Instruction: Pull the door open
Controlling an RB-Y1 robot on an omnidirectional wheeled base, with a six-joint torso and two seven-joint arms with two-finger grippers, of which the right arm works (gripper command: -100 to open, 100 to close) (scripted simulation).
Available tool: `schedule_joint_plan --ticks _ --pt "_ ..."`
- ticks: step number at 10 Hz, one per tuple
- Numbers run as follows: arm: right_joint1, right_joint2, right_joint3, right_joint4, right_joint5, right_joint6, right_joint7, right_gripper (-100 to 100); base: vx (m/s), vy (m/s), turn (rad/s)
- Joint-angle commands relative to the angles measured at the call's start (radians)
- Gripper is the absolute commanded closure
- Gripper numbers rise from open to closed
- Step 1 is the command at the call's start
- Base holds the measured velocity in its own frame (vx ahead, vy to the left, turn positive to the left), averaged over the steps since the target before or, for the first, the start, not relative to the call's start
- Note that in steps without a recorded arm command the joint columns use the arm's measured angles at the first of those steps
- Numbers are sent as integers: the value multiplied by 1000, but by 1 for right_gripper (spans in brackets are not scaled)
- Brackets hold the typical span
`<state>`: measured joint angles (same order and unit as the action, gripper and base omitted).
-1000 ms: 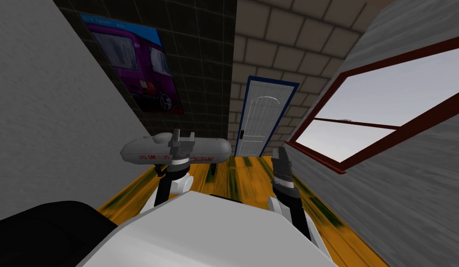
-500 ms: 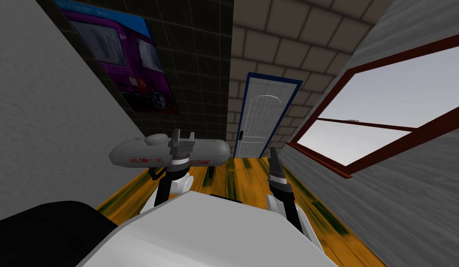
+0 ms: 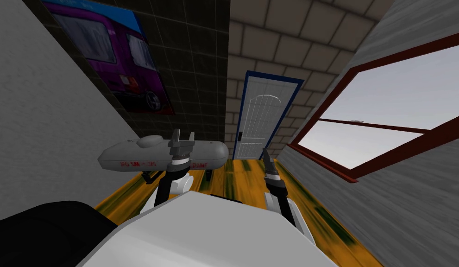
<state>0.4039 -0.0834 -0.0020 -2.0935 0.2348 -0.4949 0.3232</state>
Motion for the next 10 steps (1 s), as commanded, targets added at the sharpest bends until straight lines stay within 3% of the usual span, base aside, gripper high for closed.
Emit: schedule_joint_plan --ticks 1,7,10 --pt "-15 -2 -1 35 17 2 26 -100 117 -59 1" --pt "-65 -6 -2 141 81 24 113 -100 102 -45 -1" --pt "-109 -5 -3 231 137 43 188 -100 156 -56 0"
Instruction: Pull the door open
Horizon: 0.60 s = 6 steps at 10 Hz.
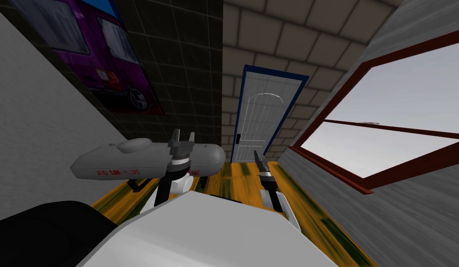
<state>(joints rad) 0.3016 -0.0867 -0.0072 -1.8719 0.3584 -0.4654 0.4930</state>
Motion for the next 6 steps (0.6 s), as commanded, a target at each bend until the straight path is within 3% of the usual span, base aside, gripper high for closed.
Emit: schedule_joint_plan --ticks 1,6 --pt "-16 -1 2 28 24 17 33 -100 147 -60 1" --pt "-68 9 0 136 91 40 122 -100 112 -42 1"
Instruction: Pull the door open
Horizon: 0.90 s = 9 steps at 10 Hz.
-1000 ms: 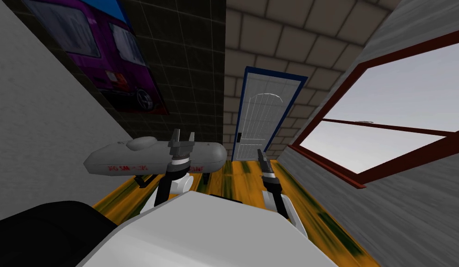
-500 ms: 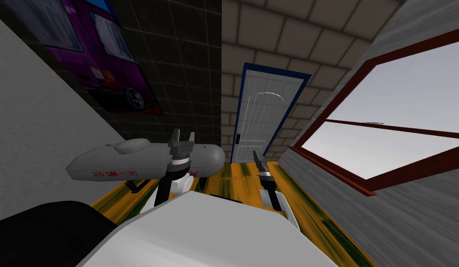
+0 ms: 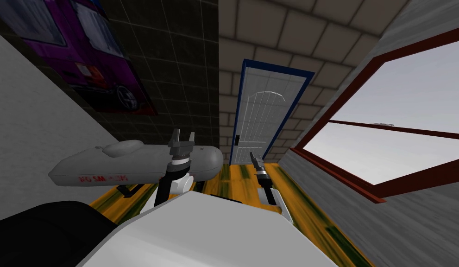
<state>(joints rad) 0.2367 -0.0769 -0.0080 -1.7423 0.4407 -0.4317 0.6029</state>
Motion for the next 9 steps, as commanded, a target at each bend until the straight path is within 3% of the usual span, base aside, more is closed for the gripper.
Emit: schedule_joint_plan --ticks 1,9 --pt "-20 4 1 42 30 13 42 -100 144 -48 10" --pt "-98 37 -1 205 130 47 177 -100 124 -16 5"
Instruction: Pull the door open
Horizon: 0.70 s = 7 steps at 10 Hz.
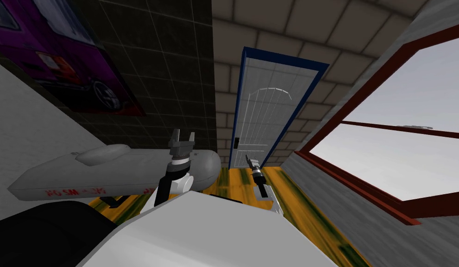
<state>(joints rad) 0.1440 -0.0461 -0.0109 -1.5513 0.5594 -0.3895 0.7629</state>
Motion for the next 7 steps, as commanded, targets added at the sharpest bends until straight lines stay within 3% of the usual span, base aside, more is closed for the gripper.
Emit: schedule_joint_plan --ticks 1,7 --pt "-13 10 1 29 20 8 29 -100 139 11 6" --pt "-66 50 0 139 89 31 121 -100 143 10 8"
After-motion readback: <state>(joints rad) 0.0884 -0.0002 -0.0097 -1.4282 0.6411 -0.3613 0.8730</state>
